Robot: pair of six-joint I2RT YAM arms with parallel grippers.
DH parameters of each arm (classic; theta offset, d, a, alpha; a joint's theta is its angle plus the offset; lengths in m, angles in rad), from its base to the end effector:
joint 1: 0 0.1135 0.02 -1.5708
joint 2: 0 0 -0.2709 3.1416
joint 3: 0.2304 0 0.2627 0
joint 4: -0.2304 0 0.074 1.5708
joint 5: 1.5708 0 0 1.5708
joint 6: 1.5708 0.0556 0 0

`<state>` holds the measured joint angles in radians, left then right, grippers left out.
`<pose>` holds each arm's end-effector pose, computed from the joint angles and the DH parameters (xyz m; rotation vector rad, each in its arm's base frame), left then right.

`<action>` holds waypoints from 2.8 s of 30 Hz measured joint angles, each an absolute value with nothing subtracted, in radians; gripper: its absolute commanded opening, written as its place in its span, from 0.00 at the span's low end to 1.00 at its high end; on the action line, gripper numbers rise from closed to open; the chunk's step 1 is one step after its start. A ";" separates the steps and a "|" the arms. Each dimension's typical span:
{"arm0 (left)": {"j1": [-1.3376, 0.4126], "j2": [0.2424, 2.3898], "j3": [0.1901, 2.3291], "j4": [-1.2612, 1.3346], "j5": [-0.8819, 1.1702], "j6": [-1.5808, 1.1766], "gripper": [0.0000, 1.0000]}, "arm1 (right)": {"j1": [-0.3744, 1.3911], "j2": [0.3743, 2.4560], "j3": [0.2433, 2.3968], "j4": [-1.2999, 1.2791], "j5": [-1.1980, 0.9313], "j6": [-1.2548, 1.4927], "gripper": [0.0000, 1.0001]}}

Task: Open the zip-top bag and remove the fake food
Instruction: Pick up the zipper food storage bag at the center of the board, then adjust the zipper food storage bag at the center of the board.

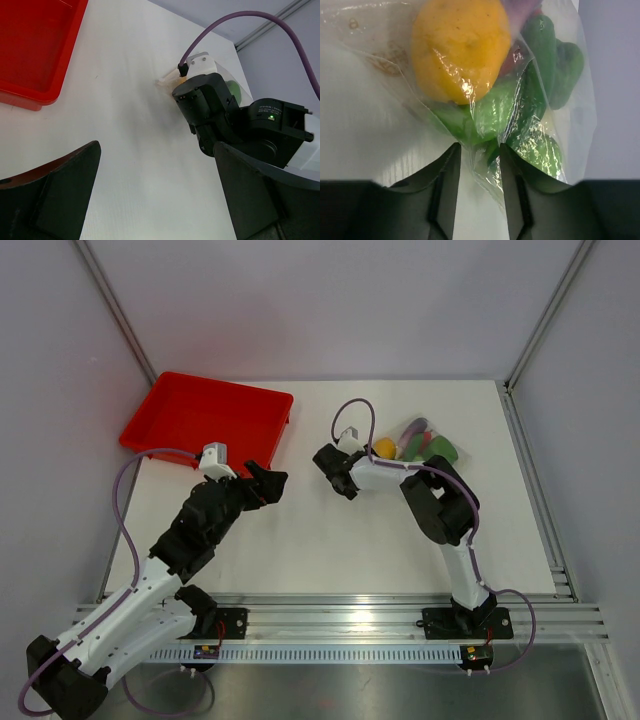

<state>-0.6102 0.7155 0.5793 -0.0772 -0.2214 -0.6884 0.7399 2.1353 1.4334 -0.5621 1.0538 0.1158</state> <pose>0.1729 -0.1060 0.2888 -0.2357 1.8242 -0.7312 0.3499 0.2540 0.1263 -0.4955 2.1919 -1.0411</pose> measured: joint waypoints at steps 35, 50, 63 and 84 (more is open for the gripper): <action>-0.603 0.811 0.579 -0.056 -0.248 -0.715 0.99 | 1.076 1.653 0.922 0.136 0.802 -0.307 0.00; -0.590 1.112 0.495 0.088 -0.264 -0.877 0.99 | 1.076 1.534 0.827 0.077 0.866 -0.021 0.00; -0.588 1.067 0.504 0.245 -0.163 -0.652 0.99 | 1.071 1.429 0.760 0.111 0.964 0.057 0.00; -0.706 1.121 0.425 0.655 0.005 -0.359 0.99 | 0.907 1.168 0.702 0.010 0.837 0.241 0.00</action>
<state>-0.7059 1.1213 0.4248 0.6548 0.0048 -0.3588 0.9070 1.1675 0.7021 0.0101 0.8368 0.2405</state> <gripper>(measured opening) 0.988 0.009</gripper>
